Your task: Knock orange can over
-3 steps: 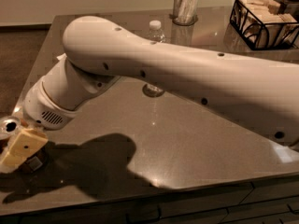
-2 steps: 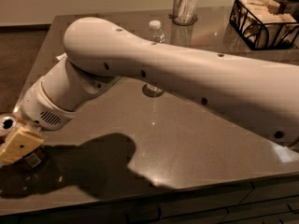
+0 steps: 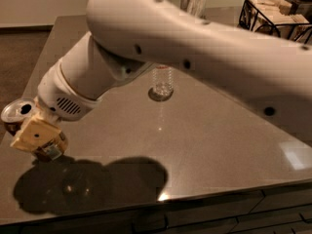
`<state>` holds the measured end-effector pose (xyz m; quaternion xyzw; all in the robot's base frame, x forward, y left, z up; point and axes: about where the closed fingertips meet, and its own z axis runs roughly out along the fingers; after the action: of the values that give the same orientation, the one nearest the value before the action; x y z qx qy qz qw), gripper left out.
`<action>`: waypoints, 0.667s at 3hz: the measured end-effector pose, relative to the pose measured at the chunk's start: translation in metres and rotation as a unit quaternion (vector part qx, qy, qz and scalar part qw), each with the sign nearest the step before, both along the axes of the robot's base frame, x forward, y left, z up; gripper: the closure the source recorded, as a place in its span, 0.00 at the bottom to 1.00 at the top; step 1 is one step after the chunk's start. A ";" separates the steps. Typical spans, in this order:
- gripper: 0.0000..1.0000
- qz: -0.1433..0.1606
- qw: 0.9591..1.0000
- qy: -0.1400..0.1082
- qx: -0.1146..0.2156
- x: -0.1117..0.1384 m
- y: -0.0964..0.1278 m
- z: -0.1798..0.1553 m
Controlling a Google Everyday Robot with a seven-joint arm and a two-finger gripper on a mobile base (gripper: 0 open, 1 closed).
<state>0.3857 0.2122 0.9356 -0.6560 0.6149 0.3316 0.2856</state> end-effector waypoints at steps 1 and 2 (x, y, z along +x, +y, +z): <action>1.00 -0.052 0.997 -0.013 -0.060 0.009 -0.041 0.019; 1.00 -0.094 0.987 -0.011 -0.133 0.023 -0.084 0.016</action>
Offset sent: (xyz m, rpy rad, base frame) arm 0.0416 -0.1416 0.0094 -0.4490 -0.0033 -0.2929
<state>0.4089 0.1282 0.9516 -0.6305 0.7095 0.2118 0.2327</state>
